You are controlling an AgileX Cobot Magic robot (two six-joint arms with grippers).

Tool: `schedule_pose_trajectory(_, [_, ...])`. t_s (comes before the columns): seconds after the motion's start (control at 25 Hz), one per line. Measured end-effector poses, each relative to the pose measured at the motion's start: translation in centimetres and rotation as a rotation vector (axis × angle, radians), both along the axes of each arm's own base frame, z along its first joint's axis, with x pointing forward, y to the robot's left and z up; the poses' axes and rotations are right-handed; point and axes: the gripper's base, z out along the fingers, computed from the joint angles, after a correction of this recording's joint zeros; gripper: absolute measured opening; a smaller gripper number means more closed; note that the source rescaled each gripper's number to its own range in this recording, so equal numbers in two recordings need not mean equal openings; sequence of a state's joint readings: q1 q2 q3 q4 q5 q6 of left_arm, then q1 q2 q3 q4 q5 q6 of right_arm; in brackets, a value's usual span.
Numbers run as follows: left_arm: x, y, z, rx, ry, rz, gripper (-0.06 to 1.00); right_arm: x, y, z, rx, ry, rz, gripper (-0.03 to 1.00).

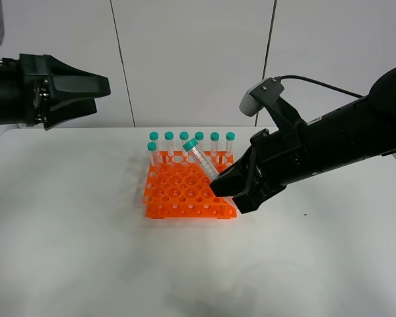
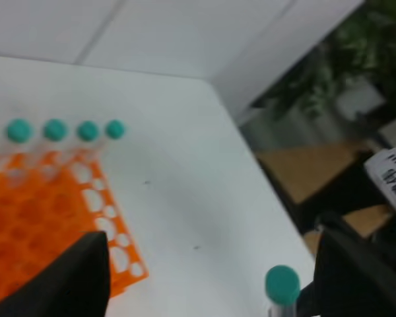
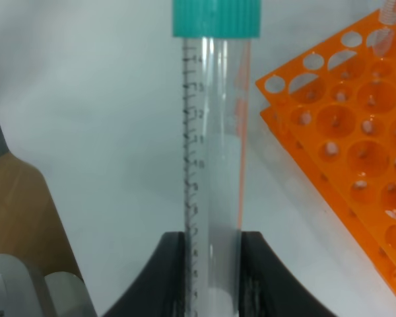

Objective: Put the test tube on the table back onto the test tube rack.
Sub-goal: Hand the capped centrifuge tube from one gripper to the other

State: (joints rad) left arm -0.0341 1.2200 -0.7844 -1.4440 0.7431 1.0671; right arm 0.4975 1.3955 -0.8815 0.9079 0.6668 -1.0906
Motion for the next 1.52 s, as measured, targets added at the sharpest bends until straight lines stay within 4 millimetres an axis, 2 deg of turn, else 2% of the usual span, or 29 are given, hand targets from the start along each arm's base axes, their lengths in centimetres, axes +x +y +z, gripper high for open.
schedule_pose_trajectory(0.36, [0.8, -6.4, -2.7, -0.018, 0.053, -0.089, 0.94, 0.0, 0.0, 0.0, 0.0, 0.0, 0.0, 0.02])
schedule_pose_trajectory(0.6, [1.1, -8.7, -4.5, -0.028, 0.094, -0.138, 0.94, 0.0, 0.0, 0.0, 0.0, 0.0, 0.0, 0.02])
schedule_pose_trajectory(0.8, [1.3, -9.2, -5.4, -0.022, 0.126, -0.15, 0.94, 0.0, 0.0, 0.0, 0.0, -0.001, 0.0, 0.02])
schedule_pose_trajectory(1.52, [0.7, -9.5, -5.0, -0.067, 0.127, -0.219, 0.94, 0.0, 0.1, 0.1, 0.018, 0.01, -0.008, 0.02])
